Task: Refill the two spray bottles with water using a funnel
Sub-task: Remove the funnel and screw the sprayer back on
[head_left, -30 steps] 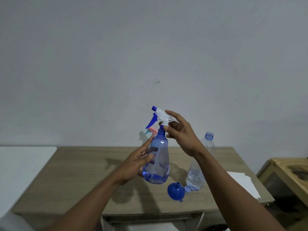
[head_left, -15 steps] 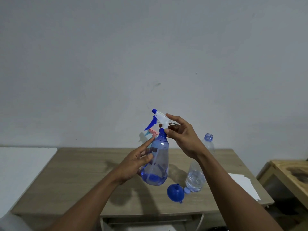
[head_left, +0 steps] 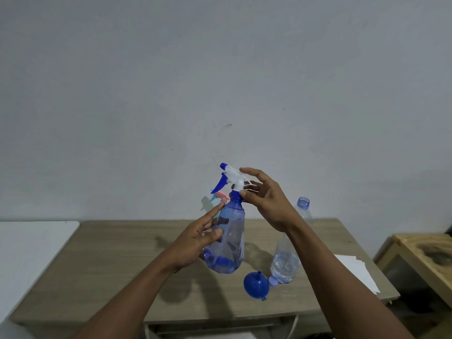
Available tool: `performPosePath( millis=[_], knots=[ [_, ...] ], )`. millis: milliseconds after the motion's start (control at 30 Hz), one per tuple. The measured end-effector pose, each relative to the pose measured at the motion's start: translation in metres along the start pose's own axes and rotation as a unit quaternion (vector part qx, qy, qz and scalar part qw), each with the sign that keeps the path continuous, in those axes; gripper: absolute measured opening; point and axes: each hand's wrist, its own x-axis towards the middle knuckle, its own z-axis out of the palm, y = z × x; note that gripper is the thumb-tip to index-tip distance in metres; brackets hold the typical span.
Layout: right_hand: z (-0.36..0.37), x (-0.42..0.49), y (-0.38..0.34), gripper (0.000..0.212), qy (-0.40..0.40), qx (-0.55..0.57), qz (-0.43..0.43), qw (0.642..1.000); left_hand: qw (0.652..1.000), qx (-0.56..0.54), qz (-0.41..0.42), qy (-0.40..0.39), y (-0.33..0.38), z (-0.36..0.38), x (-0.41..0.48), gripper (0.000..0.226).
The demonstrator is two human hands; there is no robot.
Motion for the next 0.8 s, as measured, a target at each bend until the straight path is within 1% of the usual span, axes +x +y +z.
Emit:
performPosePath(
  millis=[67,167,233,300,467,533,600,700,800],
  knots=[
    [-0.002,0.002,-0.003,0.053,-0.034,-0.014,-0.002,0.999,1.0,0.007,-0.003,0.001,-0.001,-0.001,0.0,0.06],
    [-0.002,0.003,-0.006,0.037,-0.049,-0.049,-0.006,0.998,1.0,0.012,0.0,-0.002,-0.002,-0.003,0.002,0.06],
    [-0.001,0.003,-0.006,0.026,-0.04,-0.045,-0.008,0.998,1.0,0.016,0.004,-0.002,-0.002,-0.005,0.003,0.06],
    [-0.001,0.003,-0.005,0.02,-0.033,-0.039,-0.008,0.999,1.0,0.027,0.006,-0.001,-0.001,-0.007,0.004,0.059],
    [0.005,0.006,-0.002,0.026,-0.001,-0.082,-0.026,0.996,0.999,0.05,0.012,0.003,-0.003,-0.009,0.008,0.059],
    [0.004,0.009,-0.001,0.022,0.005,-0.111,-0.038,0.993,0.999,0.047,0.011,0.002,-0.002,-0.008,0.009,0.059],
    [-0.003,0.011,0.0,0.016,-0.008,-0.109,-0.035,0.993,0.999,0.041,0.015,0.004,-0.002,-0.008,0.009,0.058],
    [-0.007,0.011,-0.003,0.025,-0.034,-0.064,-0.018,0.997,0.999,0.041,0.02,0.013,-0.002,-0.009,0.011,0.058],
    [0.001,0.012,-0.004,0.031,-0.01,-0.08,-0.026,0.996,0.998,0.053,0.025,0.015,-0.001,-0.009,0.014,0.057]
  ],
)
